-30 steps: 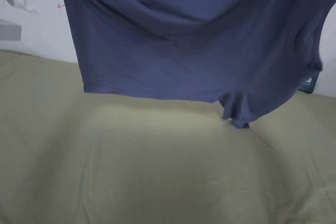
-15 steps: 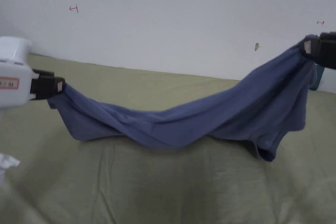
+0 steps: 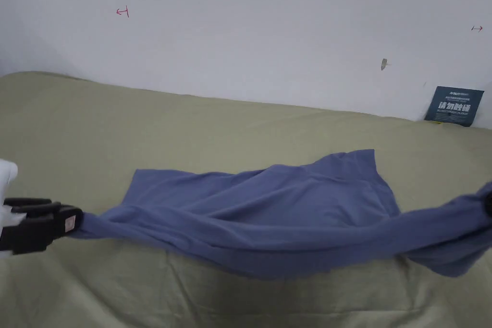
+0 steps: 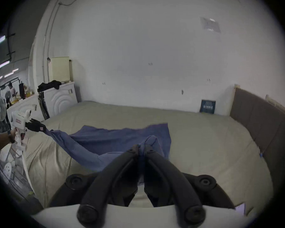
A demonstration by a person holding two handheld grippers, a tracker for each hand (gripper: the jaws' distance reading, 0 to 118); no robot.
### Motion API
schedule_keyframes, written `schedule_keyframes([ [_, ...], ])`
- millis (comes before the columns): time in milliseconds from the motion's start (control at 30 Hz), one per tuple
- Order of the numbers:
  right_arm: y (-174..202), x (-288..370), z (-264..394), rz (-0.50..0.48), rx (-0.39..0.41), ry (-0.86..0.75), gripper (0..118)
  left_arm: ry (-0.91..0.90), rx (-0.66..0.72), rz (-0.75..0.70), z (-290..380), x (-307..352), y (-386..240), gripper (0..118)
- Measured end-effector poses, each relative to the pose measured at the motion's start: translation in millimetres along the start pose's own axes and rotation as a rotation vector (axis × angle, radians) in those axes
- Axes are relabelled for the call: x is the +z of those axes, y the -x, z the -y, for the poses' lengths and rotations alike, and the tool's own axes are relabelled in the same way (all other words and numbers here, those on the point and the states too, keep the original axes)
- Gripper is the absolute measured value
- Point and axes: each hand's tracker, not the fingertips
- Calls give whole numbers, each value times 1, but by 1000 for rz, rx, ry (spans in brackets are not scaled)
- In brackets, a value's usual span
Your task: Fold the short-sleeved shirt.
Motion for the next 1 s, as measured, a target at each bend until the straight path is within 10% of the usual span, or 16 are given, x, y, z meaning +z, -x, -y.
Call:
schedule_keyframes([
  [467,-1,38,107,29,-242,275,10,224,114,19,117,12,-3,20],
  [600,-6,59,125,125,-317,350,85,244,294,-45,145,35,-3,71],
  [900,37,80,79,325,-188,256,85,69,276,-207,74,67,-74,69],
  [1000,82,71,64,352,-154,198,79,-29,214,-208,44,58,-120,40],
])
